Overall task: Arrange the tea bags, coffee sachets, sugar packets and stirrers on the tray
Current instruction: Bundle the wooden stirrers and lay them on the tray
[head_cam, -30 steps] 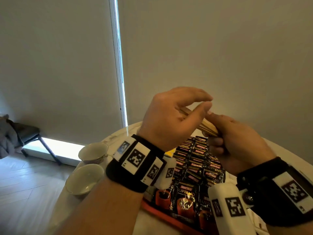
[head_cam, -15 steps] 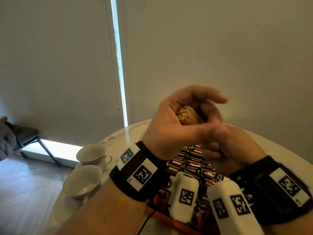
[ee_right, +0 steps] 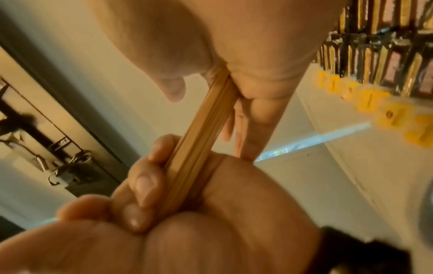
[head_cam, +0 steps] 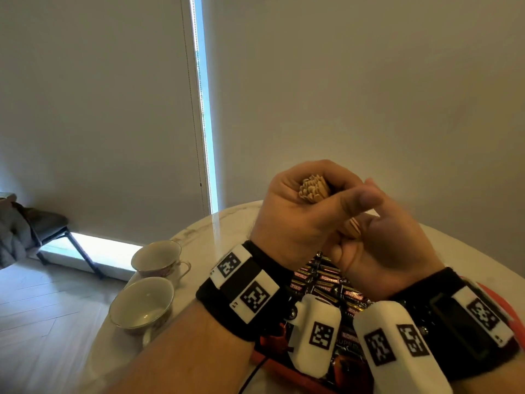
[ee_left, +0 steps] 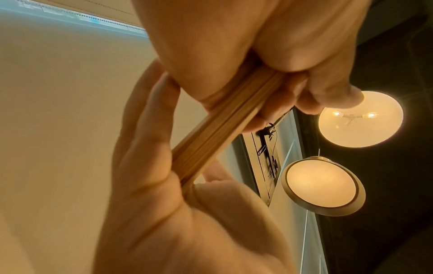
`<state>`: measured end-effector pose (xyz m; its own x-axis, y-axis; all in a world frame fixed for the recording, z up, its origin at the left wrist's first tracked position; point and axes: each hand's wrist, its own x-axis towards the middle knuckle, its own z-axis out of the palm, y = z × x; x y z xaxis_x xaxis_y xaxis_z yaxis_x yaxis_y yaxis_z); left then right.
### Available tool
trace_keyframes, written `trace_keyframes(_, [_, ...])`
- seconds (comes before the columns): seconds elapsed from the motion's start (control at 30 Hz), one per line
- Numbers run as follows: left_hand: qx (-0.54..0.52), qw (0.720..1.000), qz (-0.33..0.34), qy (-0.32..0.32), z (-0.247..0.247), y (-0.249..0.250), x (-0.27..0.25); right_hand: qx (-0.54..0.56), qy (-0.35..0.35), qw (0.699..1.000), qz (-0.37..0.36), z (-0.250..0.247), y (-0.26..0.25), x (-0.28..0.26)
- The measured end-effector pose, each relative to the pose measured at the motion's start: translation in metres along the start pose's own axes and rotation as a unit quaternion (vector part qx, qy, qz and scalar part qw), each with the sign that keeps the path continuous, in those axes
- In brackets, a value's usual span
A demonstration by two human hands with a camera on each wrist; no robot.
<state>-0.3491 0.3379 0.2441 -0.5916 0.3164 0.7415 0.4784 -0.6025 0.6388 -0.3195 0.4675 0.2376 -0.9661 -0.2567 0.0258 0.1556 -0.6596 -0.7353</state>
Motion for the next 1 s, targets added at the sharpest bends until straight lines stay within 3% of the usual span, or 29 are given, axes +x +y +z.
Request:
trace_keyframes(0.1, [-0.013,0.999,-0.003,0.036,0.003,0.003,0.000,-0.155,0.094,0.983,-0.008,-0.001,0.002,0.001])
trace_keyframes(0.17, [-0.021,0.997,0.012,0.073,0.006,0.009,0.000,-0.218,0.110,0.969,-0.031,0.002,0.003,0.000])
trace_keyframes(0.27, [0.090,0.988,0.025,0.123,0.006,0.018,-0.001,-0.211,0.108,0.970,-0.048,0.011,0.002,-0.005])
trace_keyframes(0.37, [0.220,0.960,0.043,0.171,0.002,0.028,-0.008,-0.209,0.132,0.968,-0.041,0.017,0.005,-0.009])
trace_keyframes(0.53, [0.196,0.967,0.098,0.129,0.007,0.056,-0.031,-0.190,0.096,0.976,0.053,0.032,0.020,-0.027])
trace_keyframes(0.67, [0.188,0.963,0.060,0.183,0.011,0.073,-0.048,-0.207,0.076,0.971,0.094,0.042,0.026,-0.044])
trace_keyframes(0.77, [0.161,0.963,0.026,0.213,0.016,0.081,-0.051,-0.264,0.071,0.959,0.069,0.050,0.030,-0.060])
trace_keyframes(0.87, [0.089,0.964,-0.037,0.248,0.016,0.083,-0.048,-0.390,0.083,0.916,-0.045,0.060,0.030,-0.080])
trace_keyframes(0.93, [0.040,0.960,-0.092,0.263,0.016,0.079,-0.047,-0.496,0.076,0.854,-0.138,0.063,0.028,-0.095])
trace_keyframes(1.0, [0.017,0.953,-0.148,0.263,0.021,0.071,-0.047,-0.604,0.058,0.770,-0.196,0.061,0.025,-0.108])
